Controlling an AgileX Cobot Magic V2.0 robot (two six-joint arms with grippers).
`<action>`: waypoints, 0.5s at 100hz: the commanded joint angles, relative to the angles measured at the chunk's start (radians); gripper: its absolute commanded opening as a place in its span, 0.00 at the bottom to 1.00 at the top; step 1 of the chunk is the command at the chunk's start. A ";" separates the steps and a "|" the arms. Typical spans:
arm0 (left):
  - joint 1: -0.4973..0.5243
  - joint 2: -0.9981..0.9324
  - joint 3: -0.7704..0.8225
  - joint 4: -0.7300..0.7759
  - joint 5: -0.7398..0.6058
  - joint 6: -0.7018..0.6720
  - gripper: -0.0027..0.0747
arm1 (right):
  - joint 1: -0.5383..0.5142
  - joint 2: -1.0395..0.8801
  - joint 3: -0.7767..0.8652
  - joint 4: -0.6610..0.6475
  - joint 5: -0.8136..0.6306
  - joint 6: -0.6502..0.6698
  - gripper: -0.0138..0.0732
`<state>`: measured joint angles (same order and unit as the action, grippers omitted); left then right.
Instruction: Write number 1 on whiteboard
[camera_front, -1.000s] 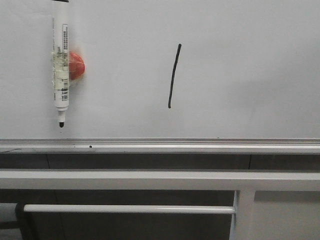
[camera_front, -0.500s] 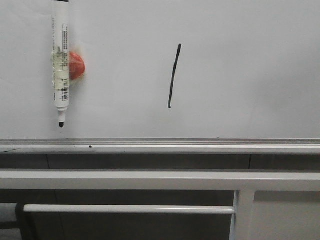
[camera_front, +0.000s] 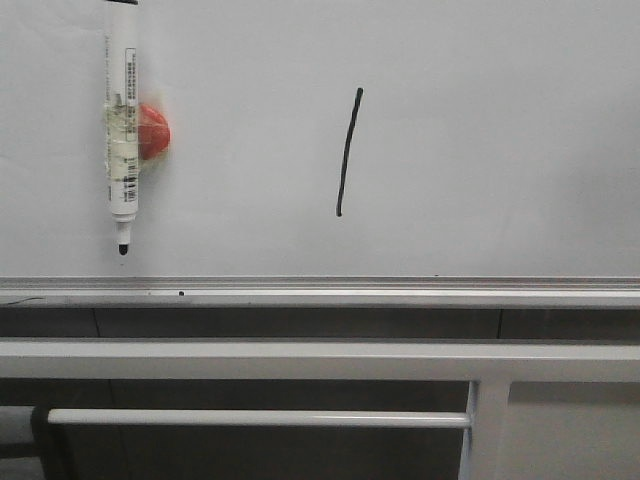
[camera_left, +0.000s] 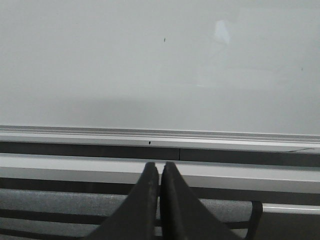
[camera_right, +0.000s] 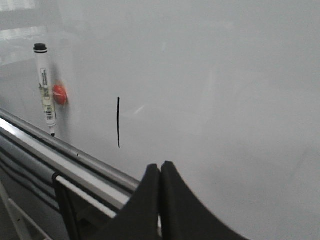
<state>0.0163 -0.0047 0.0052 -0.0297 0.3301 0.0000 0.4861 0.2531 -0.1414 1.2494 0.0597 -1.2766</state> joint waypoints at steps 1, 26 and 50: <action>0.001 -0.024 0.007 -0.011 -0.073 -0.007 0.01 | -0.005 0.009 -0.029 -0.354 0.012 0.376 0.09; 0.001 -0.024 0.007 -0.011 -0.073 -0.007 0.01 | -0.025 0.009 -0.029 -0.941 0.029 1.011 0.09; 0.001 -0.024 0.007 -0.011 -0.073 -0.007 0.01 | -0.199 0.009 0.012 -1.146 -0.008 1.219 0.09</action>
<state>0.0163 -0.0047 0.0052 -0.0297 0.3301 0.0000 0.3598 0.2531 -0.1297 0.1554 0.1506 -0.1048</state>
